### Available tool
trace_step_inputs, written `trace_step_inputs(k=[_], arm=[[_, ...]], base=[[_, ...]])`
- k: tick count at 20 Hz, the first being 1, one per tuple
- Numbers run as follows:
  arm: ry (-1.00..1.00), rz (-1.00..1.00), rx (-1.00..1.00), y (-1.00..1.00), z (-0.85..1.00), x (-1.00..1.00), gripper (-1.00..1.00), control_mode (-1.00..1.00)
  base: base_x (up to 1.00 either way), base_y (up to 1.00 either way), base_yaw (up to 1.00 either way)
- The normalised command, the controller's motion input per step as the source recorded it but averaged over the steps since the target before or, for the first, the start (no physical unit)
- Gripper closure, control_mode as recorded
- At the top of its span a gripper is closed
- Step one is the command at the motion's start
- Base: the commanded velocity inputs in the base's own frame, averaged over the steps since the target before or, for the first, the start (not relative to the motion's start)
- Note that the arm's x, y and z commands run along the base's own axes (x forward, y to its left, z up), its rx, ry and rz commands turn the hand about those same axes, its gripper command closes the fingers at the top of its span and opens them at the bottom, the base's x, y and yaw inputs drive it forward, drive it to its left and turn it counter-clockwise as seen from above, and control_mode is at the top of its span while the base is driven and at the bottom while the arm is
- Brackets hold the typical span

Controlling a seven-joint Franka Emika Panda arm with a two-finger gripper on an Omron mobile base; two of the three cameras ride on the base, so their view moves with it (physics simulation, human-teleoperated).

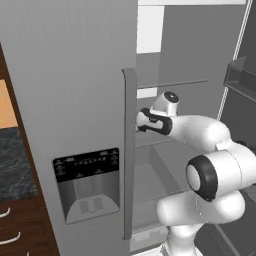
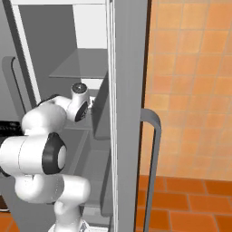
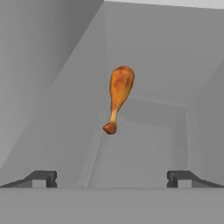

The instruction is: Place one potato and one chicken drumstick in each tupperware on the nearby counter, to pack two identical lunches.

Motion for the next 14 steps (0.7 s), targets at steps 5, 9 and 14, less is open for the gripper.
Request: trace_step_inputs(k=[5,9,14], arm=[[0.00,0.00,0.00,0.06,-0.32,0.57,-1.00,-1.00],[0.00,0.01,0.00,0.00,-0.41,0.63,-1.00,-1.00],[0.00,0.02,0.00,0.00,-0.44,0.68,-1.00,-1.00]], base=[[0.00,0.00,0.00],[0.00,0.00,0.00],[0.00,0.00,0.00]])
